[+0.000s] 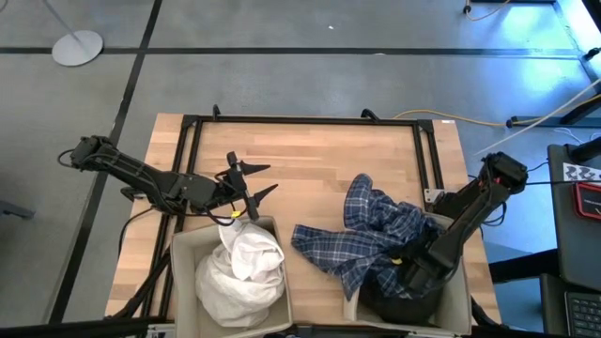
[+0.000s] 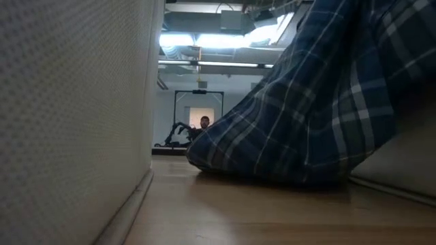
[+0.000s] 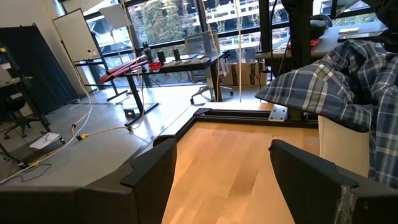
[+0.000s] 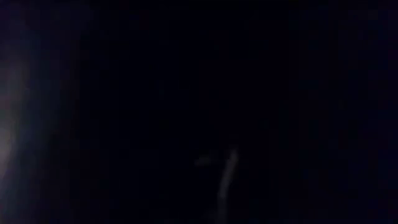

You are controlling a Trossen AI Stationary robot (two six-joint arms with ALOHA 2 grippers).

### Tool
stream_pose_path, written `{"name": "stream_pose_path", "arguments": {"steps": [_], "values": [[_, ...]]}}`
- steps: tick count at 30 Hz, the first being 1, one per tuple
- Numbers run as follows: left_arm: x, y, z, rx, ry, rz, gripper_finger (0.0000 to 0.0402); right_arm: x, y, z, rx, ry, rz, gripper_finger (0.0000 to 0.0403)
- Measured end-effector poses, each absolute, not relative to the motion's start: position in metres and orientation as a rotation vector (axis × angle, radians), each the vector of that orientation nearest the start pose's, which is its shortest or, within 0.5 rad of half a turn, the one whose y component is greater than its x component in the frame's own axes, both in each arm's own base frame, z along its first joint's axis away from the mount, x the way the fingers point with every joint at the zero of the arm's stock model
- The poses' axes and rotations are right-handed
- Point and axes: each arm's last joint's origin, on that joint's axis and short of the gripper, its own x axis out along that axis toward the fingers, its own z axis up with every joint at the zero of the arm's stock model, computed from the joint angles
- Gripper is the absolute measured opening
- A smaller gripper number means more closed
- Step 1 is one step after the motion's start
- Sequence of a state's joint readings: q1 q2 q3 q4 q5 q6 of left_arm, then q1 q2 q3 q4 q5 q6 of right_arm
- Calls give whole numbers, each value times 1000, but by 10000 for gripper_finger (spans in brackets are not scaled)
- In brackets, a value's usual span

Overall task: Sort clothes
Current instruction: Put the blue checkered shirt into the right laundry organizer

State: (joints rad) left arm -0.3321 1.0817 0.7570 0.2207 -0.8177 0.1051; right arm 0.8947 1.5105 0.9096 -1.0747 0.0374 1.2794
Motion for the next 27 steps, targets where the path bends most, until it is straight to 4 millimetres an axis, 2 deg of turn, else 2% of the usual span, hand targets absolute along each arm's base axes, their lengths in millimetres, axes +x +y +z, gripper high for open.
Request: {"name": "stream_pose_path", "arguments": {"steps": [3, 6, 11, 18, 27], "values": [[228, -56, 306, 160, 114, 480, 251, 147, 183, 190, 235, 1592, -372, 121], [228, -56, 306, 161, 115, 480, 251, 150, 189, 208, 244, 1646, -340, 142], [228, -56, 306, 160, 114, 481, 251, 154, 197, 259, 257, 1667, -314, 147], [228, -56, 306, 160, 114, 481, 251, 157, 196, 328, 276, 1549, -280, 147], [228, -56, 306, 166, 116, 481, 251, 160, 192, 394, 370, 1287, -143, 147]]}}
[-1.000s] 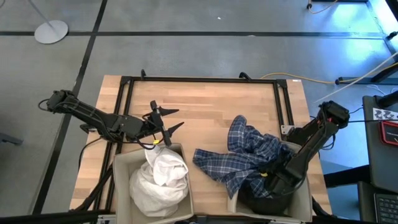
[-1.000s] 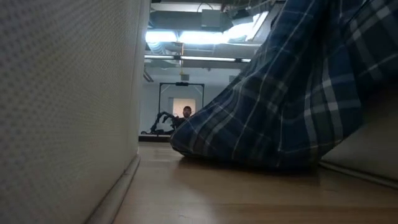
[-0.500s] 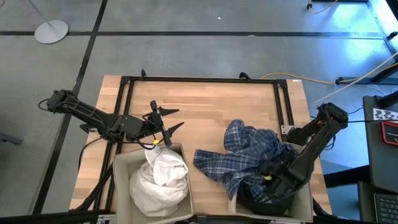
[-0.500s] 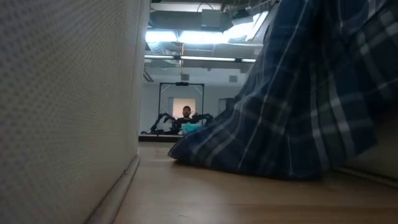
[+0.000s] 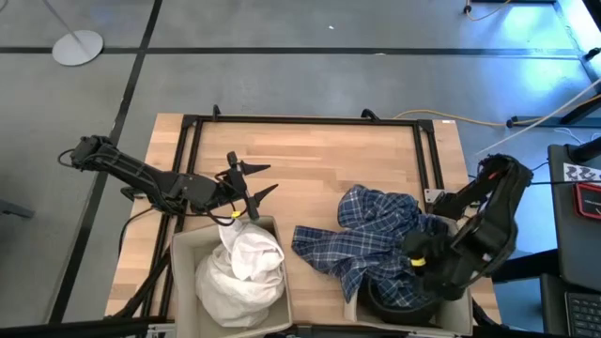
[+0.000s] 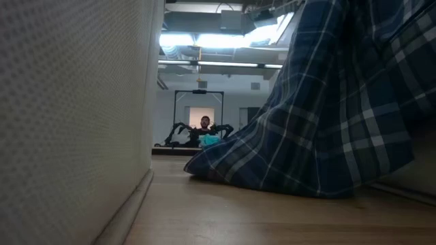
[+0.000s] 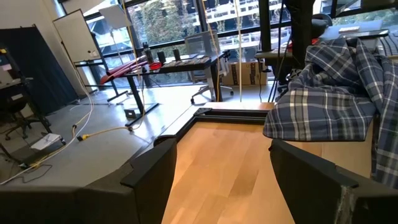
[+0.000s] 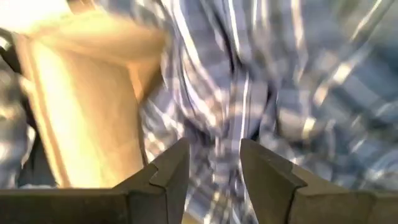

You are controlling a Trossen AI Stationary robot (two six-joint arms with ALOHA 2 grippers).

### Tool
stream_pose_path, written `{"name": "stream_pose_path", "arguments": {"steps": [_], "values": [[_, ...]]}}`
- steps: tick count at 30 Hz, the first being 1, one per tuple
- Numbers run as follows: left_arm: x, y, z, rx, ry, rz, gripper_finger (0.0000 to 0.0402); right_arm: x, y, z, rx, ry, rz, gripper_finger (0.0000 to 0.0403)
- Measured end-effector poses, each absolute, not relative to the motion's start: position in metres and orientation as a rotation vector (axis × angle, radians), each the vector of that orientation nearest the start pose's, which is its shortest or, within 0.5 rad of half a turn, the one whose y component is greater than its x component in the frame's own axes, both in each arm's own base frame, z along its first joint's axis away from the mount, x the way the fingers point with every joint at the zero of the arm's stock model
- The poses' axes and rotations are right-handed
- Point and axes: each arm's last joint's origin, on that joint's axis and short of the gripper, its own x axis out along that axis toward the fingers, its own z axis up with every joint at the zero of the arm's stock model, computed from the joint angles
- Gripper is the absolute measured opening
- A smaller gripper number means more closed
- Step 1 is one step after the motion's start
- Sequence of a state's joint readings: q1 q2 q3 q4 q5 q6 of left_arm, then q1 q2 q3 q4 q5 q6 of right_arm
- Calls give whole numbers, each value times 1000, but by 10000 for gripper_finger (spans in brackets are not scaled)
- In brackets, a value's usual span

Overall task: Sort clothes
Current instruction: Put the blue checkered shirt into the right laundry organizer

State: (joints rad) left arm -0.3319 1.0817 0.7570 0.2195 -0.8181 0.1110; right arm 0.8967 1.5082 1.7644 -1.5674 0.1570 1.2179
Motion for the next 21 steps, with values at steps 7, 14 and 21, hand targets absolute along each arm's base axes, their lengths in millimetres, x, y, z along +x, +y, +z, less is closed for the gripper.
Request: {"name": "stream_pose_path", "arguments": {"steps": [7, 14, 21], "values": [[228, -56, 306, 165, 115, 480, 251, 170, 188, 421, 138, 881, -124, 147], [228, -56, 306, 164, 115, 481, 251, 199, 181, 415, -145, 679, -193, 147], [228, -56, 306, 165, 115, 480, 251, 240, 155, 384, -140, 834, -126, 147]]}}
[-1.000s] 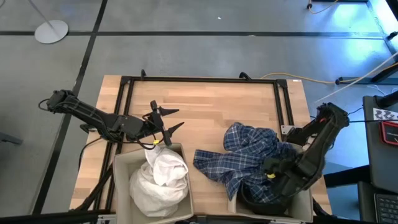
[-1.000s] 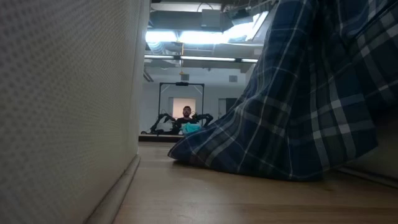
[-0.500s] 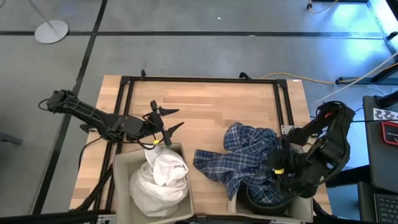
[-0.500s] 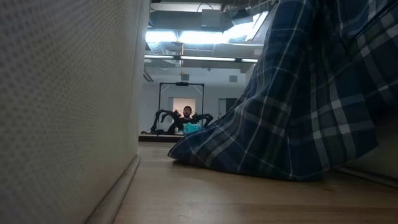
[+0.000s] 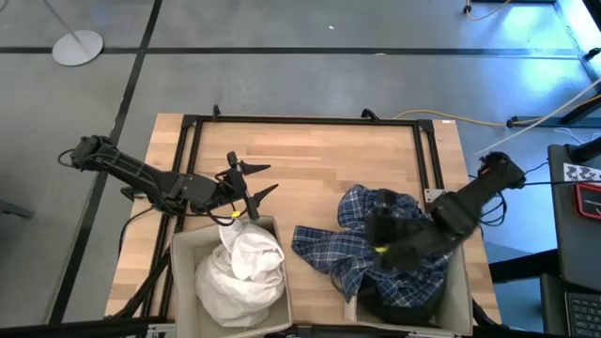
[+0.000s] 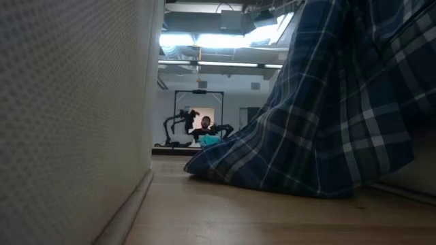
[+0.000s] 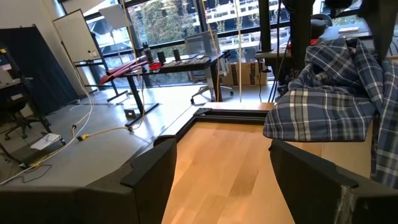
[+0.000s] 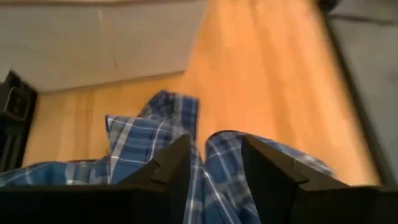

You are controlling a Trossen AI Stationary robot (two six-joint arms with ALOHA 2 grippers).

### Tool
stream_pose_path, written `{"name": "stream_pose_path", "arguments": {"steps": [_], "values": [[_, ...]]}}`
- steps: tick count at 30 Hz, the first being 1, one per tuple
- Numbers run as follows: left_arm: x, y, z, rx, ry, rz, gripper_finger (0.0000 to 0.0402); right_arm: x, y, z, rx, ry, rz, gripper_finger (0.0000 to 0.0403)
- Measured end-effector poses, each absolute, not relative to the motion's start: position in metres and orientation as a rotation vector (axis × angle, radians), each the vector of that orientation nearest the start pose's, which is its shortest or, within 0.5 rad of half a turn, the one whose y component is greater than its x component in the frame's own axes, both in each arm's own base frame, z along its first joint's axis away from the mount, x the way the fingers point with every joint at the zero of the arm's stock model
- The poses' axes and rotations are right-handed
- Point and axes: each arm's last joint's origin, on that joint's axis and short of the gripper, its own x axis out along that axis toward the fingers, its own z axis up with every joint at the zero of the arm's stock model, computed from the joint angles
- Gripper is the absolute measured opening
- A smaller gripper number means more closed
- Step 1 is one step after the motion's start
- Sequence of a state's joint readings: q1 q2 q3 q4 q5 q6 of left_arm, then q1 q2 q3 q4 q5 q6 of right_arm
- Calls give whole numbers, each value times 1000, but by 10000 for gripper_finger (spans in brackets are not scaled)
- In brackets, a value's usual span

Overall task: Sort clothes
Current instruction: Put the blue checkered shirt into the right laundry organizer

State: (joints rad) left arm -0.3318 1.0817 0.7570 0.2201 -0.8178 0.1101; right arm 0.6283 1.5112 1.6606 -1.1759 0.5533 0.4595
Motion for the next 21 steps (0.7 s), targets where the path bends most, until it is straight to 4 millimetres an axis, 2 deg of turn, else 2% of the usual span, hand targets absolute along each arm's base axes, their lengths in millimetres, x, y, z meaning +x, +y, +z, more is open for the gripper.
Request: {"name": "stream_pose_path", "arguments": {"steps": [6, 12, 15, 21], "values": [[228, -56, 306, 166, 116, 480, 251, 268, 139, 362, -92, 871, 25, 147], [228, -56, 306, 169, 119, 480, 251, 277, 131, 346, -12, 916, 104, 162], [228, -56, 305, 172, 125, 480, 251, 277, 132, 344, 14, 926, 107, 197], [228, -56, 305, 172, 124, 480, 251, 277, 133, 343, 40, 935, 82, 301]]}}
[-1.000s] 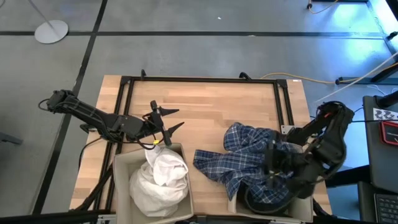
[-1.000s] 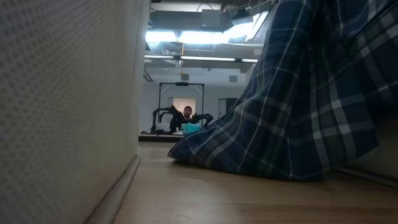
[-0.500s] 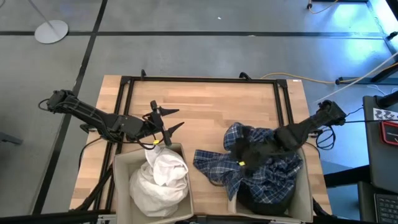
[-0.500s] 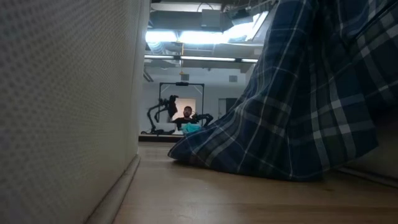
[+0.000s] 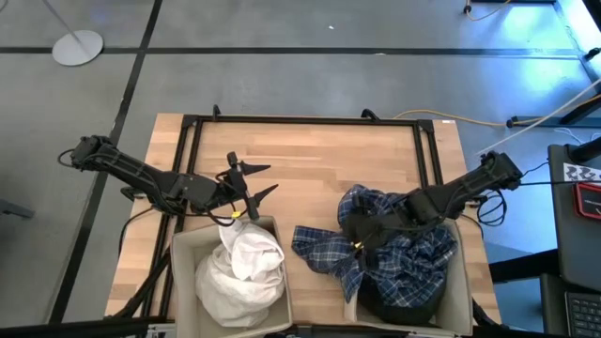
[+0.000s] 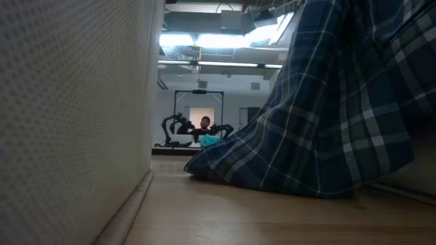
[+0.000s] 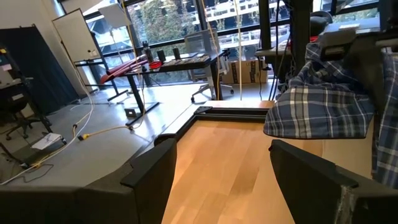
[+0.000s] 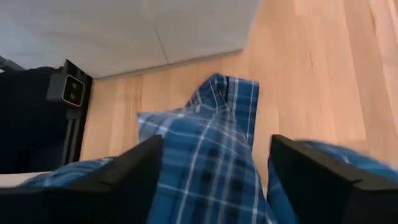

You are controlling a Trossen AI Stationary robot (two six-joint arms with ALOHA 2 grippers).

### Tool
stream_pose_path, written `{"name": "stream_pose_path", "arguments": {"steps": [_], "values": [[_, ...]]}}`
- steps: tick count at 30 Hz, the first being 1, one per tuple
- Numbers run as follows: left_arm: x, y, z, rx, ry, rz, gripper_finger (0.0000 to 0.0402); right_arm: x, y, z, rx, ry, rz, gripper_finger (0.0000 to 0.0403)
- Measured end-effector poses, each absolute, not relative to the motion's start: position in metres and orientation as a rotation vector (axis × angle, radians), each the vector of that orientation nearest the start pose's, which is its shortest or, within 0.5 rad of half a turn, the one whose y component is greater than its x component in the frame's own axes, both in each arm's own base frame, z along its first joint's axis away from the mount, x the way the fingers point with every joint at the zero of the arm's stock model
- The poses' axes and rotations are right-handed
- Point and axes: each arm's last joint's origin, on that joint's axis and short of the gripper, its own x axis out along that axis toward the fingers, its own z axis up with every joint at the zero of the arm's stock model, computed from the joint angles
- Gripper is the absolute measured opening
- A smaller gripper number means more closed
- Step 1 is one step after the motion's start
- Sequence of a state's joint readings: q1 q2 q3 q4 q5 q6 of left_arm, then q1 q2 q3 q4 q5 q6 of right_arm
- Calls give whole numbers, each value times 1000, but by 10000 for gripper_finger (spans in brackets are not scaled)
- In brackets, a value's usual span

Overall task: Sort clothes
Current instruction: Put the blue checkered shirt into the right laundry organizer

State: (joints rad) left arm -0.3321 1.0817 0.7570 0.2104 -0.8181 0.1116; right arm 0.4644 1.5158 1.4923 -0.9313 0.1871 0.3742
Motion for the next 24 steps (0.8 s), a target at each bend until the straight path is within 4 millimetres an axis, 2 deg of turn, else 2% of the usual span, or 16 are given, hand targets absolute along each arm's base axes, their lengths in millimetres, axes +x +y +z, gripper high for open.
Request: {"name": "stream_pose_path", "arguments": {"steps": [3, 6, 12, 15, 18, 24], "values": [[228, -56, 305, 172, 124, 480, 251, 274, 131, 335, 21, 1016, 55, 343], [228, -56, 305, 173, 125, 480, 251, 275, 130, 324, 3, 1101, -29, 367], [228, -56, 304, 173, 133, 479, 251, 280, 131, 307, -67, 1184, -106, 368], [228, -56, 304, 172, 132, 480, 251, 282, 132, 304, -78, 1194, -107, 345], [228, -56, 304, 172, 132, 480, 251, 282, 132, 301, -97, 1211, -119, 303], [228, -56, 304, 172, 132, 480, 251, 278, 128, 300, -149, 1235, -165, 170]]}}
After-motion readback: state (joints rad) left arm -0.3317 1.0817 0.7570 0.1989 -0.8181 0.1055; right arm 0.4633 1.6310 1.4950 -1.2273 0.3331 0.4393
